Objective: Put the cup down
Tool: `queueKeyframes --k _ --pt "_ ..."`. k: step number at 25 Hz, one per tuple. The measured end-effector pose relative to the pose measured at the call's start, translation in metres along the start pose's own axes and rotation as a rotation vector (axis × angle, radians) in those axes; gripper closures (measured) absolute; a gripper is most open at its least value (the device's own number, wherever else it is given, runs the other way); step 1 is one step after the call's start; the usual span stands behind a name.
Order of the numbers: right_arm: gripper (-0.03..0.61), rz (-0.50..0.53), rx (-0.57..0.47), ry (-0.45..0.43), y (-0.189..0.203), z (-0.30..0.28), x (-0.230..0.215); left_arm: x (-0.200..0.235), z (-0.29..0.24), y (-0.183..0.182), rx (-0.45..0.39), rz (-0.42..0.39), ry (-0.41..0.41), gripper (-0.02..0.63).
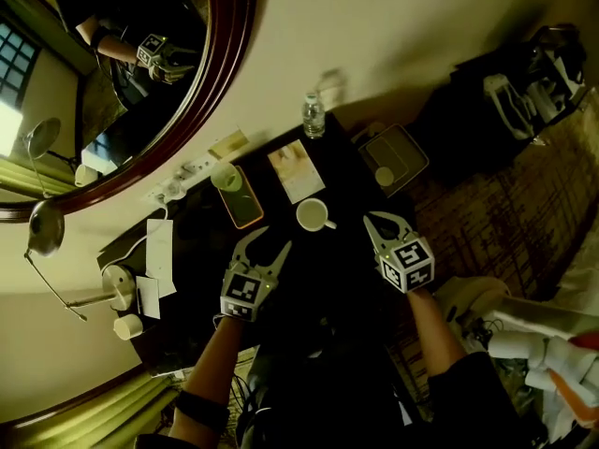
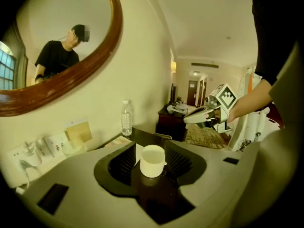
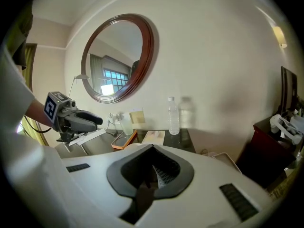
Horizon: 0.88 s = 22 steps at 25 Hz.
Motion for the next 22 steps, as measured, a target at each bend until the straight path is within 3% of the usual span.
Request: queueKeyframes --k 4,9,22 --pt "0.575 0.015 0.01 -0.01 -0.007 0.002 0.004 0.008 0.033 -0.001 -0.017 0.078 -0.047 0.545" --pt "0.575 0.034 0.014 -0.036 -0.013 0.0 0.008 0.026 0.064 0.011 -0.039 0.134 -0.127 0.608" --pt "0.575 0.098 0.053 -0.084 -0.029 -0.017 0.023 0.06 0.126 0.049 -0.057 0.278 -0.282 0.612"
Point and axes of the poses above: the fingertips, and each gripper's own axes: z backward along the fingers, x to its left, y out of its underside, the point moved 3 cm from there along z, backward along the fingers, and after that the axes turned 11 degrees about x, right-handed, at the moved point
